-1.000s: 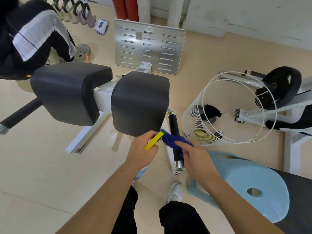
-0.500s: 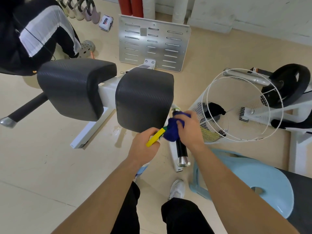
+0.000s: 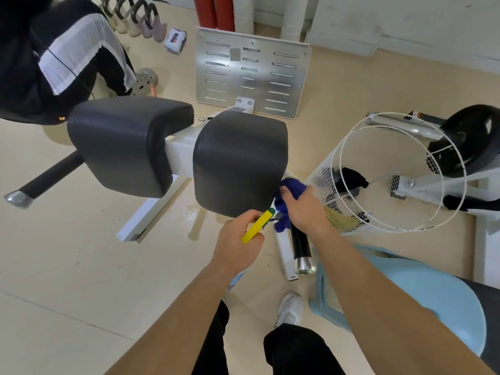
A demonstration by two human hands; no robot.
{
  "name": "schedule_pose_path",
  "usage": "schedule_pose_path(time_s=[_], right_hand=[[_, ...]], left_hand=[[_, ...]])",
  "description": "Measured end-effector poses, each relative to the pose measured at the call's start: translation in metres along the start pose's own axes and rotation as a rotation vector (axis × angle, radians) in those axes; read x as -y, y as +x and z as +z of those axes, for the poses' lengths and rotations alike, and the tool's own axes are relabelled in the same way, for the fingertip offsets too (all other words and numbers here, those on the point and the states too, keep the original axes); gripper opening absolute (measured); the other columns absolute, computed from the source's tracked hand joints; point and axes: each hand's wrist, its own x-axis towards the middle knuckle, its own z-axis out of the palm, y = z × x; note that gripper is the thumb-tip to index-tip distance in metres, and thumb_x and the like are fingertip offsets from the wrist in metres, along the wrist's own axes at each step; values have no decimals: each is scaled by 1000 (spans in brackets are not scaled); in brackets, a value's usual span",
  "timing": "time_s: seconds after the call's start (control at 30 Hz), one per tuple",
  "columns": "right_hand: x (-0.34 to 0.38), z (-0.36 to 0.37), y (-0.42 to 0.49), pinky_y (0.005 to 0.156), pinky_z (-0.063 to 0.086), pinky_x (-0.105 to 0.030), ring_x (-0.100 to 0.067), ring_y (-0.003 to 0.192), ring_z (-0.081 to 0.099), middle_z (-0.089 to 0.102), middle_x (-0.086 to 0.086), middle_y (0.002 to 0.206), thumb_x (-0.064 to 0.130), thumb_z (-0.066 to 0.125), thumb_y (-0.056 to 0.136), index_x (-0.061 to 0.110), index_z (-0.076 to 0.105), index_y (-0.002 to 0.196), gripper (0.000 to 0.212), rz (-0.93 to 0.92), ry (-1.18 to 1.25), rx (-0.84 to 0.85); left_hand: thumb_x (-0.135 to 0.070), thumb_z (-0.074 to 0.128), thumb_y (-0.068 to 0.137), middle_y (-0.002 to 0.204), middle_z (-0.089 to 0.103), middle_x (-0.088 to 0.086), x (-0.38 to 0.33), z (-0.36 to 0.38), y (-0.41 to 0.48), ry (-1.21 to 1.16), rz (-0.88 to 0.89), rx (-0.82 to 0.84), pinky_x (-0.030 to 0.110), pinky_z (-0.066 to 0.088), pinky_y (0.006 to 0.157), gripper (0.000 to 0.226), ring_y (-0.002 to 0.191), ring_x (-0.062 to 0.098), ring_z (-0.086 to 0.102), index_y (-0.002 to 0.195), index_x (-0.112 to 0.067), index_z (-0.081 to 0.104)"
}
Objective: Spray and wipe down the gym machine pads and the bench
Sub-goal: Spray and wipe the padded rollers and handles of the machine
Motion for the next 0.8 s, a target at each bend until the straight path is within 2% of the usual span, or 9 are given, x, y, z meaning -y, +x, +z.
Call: schedule_pose_path(time_s=[0.1,0.2,0.3,0.37,0.43,0.6,0.7,0.77,0.8], right_hand=[[0,5,13,73,53,-39,-27,81,66,66,-12,97,55,53,97,2,58,107,54,96,167,92],[-4,3,19,70,62,-51,-38,78,73,70,-20,94,45,55,98,0,60,106,46,137,379,181],[-14,0,16,79,51,-40,-38,88,65,67,-17,95,48,39,103,1,61,98,52,-20,22,131],[-20,-5,8,77,41,-36,-36,87,58,64,-18,94,42,29,107,5,57,92,48,-111,-160,93],[-26,-12,-7,75,42,-37,-37,84,58,62,-18,90,35,26,108,9,53,87,43,-185,-316,64],[-49,-45,-69,67,46,-36,-29,72,56,54,-4,73,31,31,105,12,52,88,32,-321,-652,170],[-55,-62,-89,71,53,-39,-26,78,60,59,-2,82,31,33,106,17,53,90,28,-381,-744,230],[-59,-58,-87,68,49,-37,-24,76,60,61,2,79,38,31,106,23,52,89,31,-372,-566,160],[-62,-48,-84,68,45,-34,-24,77,60,63,1,83,40,30,106,25,57,99,32,-338,-398,114]], left_hand=[[-10,61,93,79,65,-9,-1,2,-2,-6,25,21,36,57,68,20,74,20,63,100,-29,65],[-21,57,88,81,67,-5,-1,2,-5,-15,27,55,42,58,69,16,74,21,64,101,-28,65],[-23,54,85,82,68,-3,3,1,-7,-22,14,56,41,57,68,25,73,20,62,105,-20,69],[-27,54,85,77,64,-10,1,1,-10,-40,12,62,33,54,67,25,72,16,60,104,-19,69],[-30,54,85,77,64,-12,-1,0,-10,-47,4,68,25,52,67,26,75,13,61,103,-18,69],[-8,60,91,87,71,-1,2,6,-9,-35,-14,56,35,56,67,21,76,19,65,105,-20,71],[-10,59,91,88,71,1,-4,10,-8,-58,-14,46,36,57,68,21,77,20,65,106,-18,71],[-8,60,94,88,71,3,-7,12,-7,-78,-21,37,39,58,69,19,77,21,65,106,-19,70],[-7,60,95,89,71,3,-7,13,-7,-78,-25,34,39,58,69,20,78,21,65,106,-19,70]])
